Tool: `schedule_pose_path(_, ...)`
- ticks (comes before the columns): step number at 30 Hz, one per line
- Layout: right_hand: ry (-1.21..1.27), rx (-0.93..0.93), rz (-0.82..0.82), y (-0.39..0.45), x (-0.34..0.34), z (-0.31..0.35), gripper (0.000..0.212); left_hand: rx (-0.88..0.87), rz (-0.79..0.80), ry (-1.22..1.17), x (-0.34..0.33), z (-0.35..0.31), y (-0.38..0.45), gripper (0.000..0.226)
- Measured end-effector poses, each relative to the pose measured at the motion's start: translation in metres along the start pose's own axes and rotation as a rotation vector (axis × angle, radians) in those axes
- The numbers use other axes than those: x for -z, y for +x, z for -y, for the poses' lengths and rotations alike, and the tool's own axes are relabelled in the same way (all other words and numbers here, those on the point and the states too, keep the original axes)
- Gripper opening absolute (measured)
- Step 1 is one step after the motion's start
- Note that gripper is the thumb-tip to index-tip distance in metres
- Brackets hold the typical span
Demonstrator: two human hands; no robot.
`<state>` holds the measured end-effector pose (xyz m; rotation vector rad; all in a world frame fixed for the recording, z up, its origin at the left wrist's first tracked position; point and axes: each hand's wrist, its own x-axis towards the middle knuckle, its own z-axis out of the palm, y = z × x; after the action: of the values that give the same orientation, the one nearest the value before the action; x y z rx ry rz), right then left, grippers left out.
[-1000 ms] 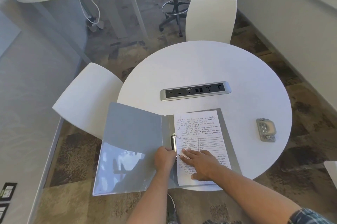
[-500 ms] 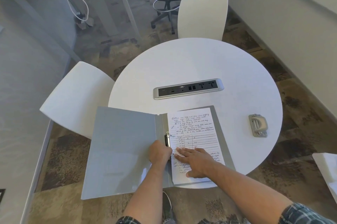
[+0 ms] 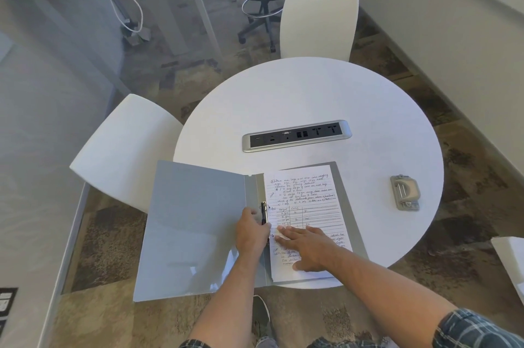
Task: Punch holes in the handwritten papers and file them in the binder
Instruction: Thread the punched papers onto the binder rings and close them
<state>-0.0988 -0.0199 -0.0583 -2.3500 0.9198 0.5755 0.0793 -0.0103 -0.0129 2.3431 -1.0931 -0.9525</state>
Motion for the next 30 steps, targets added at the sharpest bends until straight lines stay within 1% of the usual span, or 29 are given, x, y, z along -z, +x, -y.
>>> schedule_pose_path(3, 0.055, -0.008, -0.025, -0.001, -0.003, 0.001, 0.097, -0.036, 0.001, -0.014, -0.003, 0.002, -0.001, 0.018)
schedule_pose_path(7, 0.136, -0.017, -0.044, -0.004, -0.004, 0.000, 0.108, -0.061, 0.045, -0.042, -0.005, 0.007, -0.004, 0.011)
schedule_pose_path(10, 0.169, -0.030, -0.077, -0.006, -0.005, -0.001, 0.109, -0.082, 0.068, -0.088, -0.005, 0.012, -0.006, 0.007)
schedule_pose_path(14, 0.161, -0.047, -0.149, -0.008, -0.009, 0.003, 0.102, -0.106, 0.122, -0.125, -0.002, 0.020, -0.008, 0.013)
schedule_pose_path(17, 0.166, -0.073, -0.206, -0.009, -0.009, 0.008, 0.092, -0.110, 0.147, -0.143, -0.003, 0.027, -0.009, 0.018)
schedule_pose_path(21, 0.052, -0.092, -0.234, -0.007, -0.010, 0.012, 0.079, -0.103, 0.139, -0.152, -0.006, 0.031, -0.009, 0.022)
schedule_pose_path(24, 0.018, -0.112, -0.251, -0.007, -0.012, 0.013, 0.076, -0.106, 0.137, -0.146, -0.008, 0.032, -0.012, 0.015)
schedule_pose_path(28, -0.001, -0.128, -0.251, -0.004, -0.011, 0.012, 0.067, -0.092, 0.135, -0.095, -0.009, 0.033, -0.014, 0.021)
schedule_pose_path(30, -0.005, -0.136, -0.246, -0.001, -0.007, 0.013, 0.063, -0.107, 0.106, -0.074, -0.009, 0.032, -0.016, 0.013)
